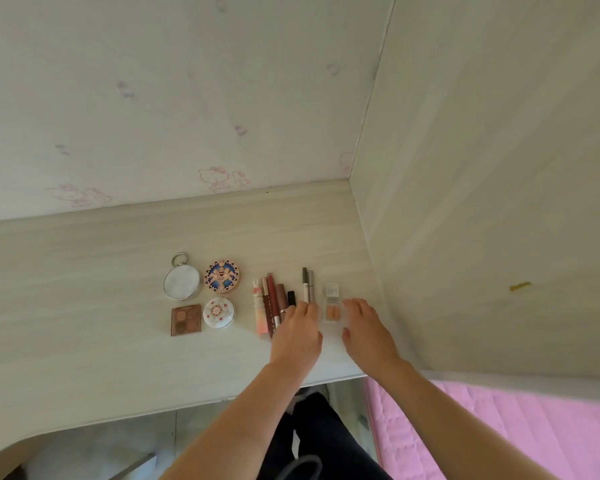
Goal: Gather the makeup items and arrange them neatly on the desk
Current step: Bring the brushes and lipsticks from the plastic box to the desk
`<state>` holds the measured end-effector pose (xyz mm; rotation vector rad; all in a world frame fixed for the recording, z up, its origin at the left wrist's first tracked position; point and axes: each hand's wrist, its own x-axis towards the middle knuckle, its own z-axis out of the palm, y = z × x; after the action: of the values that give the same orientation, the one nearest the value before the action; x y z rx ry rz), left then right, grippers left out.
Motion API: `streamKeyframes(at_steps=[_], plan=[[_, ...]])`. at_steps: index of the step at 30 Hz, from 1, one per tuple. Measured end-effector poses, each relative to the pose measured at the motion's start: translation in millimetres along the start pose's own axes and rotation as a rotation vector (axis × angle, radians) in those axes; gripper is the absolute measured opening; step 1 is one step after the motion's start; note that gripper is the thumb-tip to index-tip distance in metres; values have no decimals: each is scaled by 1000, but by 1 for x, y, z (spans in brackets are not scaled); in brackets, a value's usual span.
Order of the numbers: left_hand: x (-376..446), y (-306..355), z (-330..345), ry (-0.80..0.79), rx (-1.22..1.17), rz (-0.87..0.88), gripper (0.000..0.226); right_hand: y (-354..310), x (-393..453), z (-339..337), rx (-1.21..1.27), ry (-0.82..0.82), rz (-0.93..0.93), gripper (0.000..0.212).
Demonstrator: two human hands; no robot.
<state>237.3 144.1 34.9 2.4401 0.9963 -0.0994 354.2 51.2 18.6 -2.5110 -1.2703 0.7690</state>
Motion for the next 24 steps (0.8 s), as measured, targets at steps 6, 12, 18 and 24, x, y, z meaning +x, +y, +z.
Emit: streamKeyframes(at_steps=[6,12,18,24], plan=[[-27,-19,-5,53,104,144,34,-19,-32,-1,-46,-15,125,57],[-63,-44,-2,68,183,302,50,-30,-79,32,-95,110,95,53],[-101,-61,10,0,324,439,64,-48,-138,62,-133,214,179,56],[-132,-31,18,-119,406,635,62,-45,-205,79,-92,367,385,55]])
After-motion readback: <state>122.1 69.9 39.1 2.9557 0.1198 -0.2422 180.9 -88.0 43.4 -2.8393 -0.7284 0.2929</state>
